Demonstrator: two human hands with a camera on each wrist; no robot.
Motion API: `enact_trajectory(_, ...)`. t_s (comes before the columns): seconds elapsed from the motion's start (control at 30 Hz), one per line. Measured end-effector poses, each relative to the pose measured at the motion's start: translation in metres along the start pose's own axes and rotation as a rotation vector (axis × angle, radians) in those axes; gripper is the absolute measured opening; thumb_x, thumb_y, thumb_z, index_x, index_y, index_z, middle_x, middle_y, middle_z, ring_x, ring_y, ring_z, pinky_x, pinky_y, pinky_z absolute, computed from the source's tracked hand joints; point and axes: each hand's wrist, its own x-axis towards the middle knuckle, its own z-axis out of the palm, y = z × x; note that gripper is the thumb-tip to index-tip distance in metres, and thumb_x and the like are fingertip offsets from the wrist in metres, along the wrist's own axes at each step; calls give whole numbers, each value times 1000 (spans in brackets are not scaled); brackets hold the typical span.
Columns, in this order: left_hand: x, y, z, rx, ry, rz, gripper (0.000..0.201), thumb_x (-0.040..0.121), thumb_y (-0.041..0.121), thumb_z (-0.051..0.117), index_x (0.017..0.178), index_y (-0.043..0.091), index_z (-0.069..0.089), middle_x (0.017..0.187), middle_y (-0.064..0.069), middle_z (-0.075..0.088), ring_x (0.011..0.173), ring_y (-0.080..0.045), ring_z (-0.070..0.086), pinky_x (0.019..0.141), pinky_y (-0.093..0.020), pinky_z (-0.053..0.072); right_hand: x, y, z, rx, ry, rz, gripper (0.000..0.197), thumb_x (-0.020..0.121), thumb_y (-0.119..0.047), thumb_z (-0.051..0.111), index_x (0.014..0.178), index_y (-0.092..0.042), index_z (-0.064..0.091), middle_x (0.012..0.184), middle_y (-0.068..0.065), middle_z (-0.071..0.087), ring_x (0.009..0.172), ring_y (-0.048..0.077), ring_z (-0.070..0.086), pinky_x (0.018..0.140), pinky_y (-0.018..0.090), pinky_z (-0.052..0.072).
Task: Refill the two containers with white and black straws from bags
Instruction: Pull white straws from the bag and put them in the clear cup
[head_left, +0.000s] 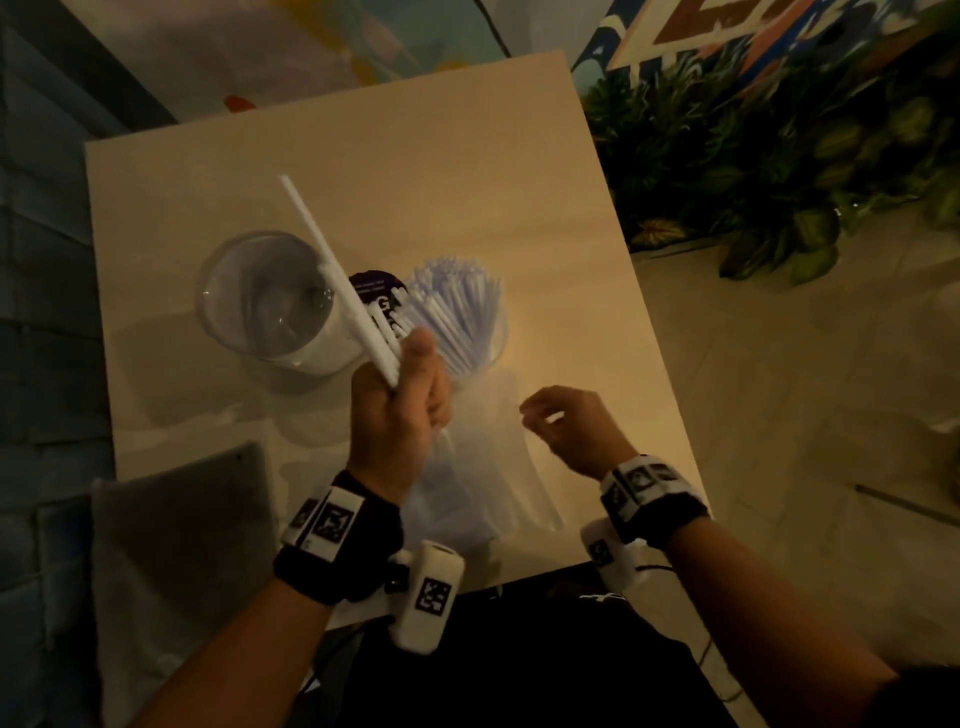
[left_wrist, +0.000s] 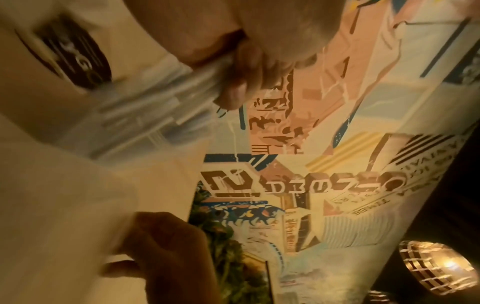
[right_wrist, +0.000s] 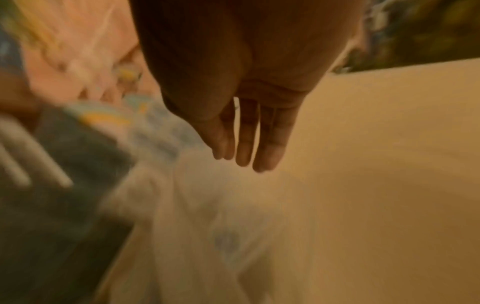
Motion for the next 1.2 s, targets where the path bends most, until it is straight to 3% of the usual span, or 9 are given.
enact_trajectory(0.17,-28,-29,-47,163,144,-185,49,91,43,55,50,25,36,47,7,27,41,-10,22,43,-20,21,19,6,52,-478,-211,-12,39,90,-18,64,127,-10,57,125,10,57,109,30,59,97,38,47)
enact_trajectory(0.27,-44,-46,-63,193,199,-272,52,89,49,57,47,24,38,48,6,27,42,-11,22,42,-20,22,20,2,59,-688,-204,-72,31,98,-18,51,128,-11,55,133,12,52,110,33,53,101,36,37)
enact_trajectory(0.37,-54,-58,-70,220,228,-348,55,93,49,58,47,24,38,48,4,28,42,-12,24,42,-21,23,20,0,61,-605,-258,-49,39,104,-15,44,141,-2,47,146,16,46,129,36,45,111,36,25)
enact_trajectory(0.47,-57,-74,-78,280,257,-403,56,89,55,59,48,24,38,48,2,30,42,-14,27,43,-22,25,18,2,59,-381,-390,40,47,100,-12,55,144,1,44,149,18,45,142,34,38,115,33,23)
enact_trajectory(0.57,-56,-83,-84,310,280,-444,53,90,53,58,50,25,37,48,2,31,41,-14,28,44,-23,24,10,0,53,-408,-460,150,44,103,-23,51,145,-10,47,137,10,54,131,28,51,108,32,37)
enact_trajectory(0.73,-51,-91,-92,349,256,-495,50,97,42,53,54,23,36,47,4,31,41,-13,29,45,-24,25,1,-2,42,-656,-532,96,29,99,-16,53,125,-6,61,122,13,64,114,30,62,95,34,48)
enact_trajectory(0.93,-47,-113,-109,455,229,-545,51,95,47,56,54,22,38,46,6,33,40,-13,31,47,-27,26,-18,11,20,-679,-472,43,37,97,-9,44,133,-15,51,122,10,65,103,31,64,85,38,52)
enact_trajectory(1.1,-45,-113,-104,439,240,-570,49,96,46,55,57,21,39,44,7,33,38,-12,31,46,-26,27,-51,43,-6,-618,-353,52,27,107,-28,37,131,-16,38,114,9,66,78,26,57,67,37,44)
enact_trajectory(1.2,-42,-108,-96,437,247,-563,49,96,44,55,57,21,39,42,10,33,37,-11,31,47,-25,27,-70,61,-17,-571,-321,123,31,107,-29,36,135,-15,39,118,9,64,84,27,58,69,34,41)
